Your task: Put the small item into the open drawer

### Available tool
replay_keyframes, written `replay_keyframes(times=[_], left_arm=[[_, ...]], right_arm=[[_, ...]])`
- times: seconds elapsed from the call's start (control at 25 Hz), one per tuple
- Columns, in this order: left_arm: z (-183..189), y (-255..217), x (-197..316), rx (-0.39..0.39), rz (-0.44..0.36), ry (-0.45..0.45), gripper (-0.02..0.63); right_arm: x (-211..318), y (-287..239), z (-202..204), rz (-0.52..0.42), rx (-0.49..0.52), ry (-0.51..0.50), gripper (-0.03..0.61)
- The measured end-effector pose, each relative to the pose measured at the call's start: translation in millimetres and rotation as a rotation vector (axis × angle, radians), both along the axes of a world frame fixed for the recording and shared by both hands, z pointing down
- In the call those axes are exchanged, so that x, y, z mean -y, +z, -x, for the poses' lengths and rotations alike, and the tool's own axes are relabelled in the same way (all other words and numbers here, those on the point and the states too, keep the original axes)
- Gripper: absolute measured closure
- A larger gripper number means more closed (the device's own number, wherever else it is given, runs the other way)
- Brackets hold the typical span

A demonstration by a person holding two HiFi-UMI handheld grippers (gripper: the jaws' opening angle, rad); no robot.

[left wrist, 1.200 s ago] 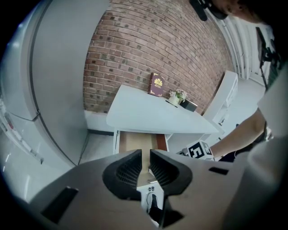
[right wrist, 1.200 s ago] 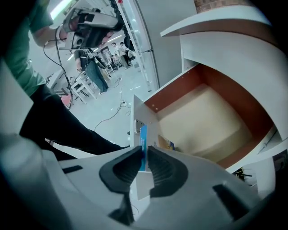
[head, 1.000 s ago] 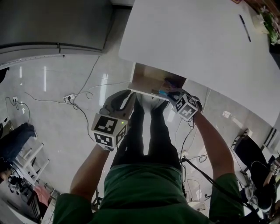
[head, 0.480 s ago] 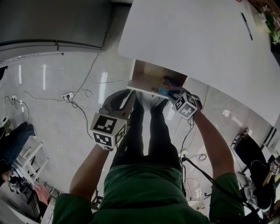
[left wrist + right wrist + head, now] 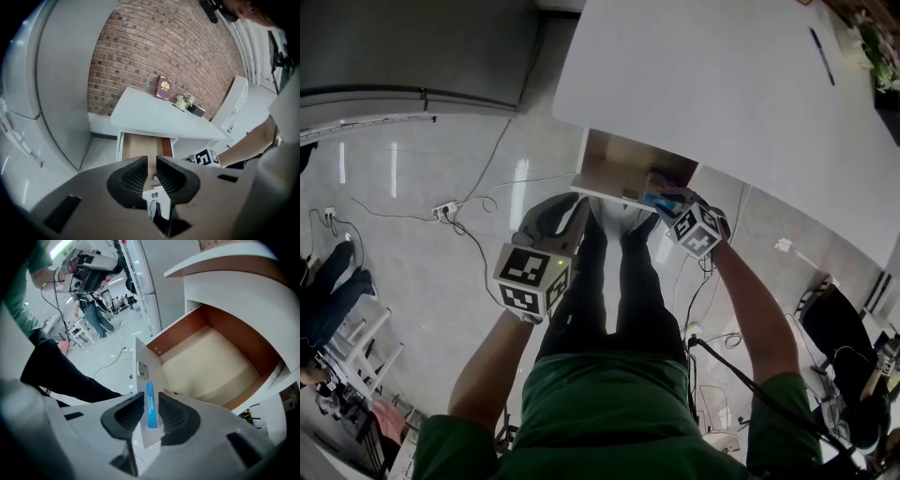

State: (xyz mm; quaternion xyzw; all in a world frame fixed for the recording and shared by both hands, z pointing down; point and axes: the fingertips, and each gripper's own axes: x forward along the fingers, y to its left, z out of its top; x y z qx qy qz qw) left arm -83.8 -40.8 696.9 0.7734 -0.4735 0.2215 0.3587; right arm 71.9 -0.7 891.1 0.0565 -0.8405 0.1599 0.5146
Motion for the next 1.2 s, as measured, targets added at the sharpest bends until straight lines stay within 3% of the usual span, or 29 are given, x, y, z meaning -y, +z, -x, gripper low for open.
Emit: replay_keyframes(times=[0.48, 0.76, 0.96, 1.2], left_arm=[[-9.3, -55.9, 22.4, -0.005, -0.113, 0.022, 0.561], [-8.9, -114.1, 54.2, -0.003, -0.228, 0.018, 0.561], [-0.1, -173.3, 85.8, 0.016, -0.357, -0.008, 0.561], [15.6, -242.8, 119.6, 0.045, -0.509, -0.092, 0.568]], right_arm=[[35.8, -103.8, 12.5, -0.133, 0.143, 0.177, 0.507], [83.9, -219.2, 20.9, -0.329, 0.305, 0.304, 0.547], [143.5, -315.9, -7.1, -0.490, 0.417, 0.509, 0.574], [192.7, -429.6, -34.8, -0.606, 0.593, 0.782, 0.574]])
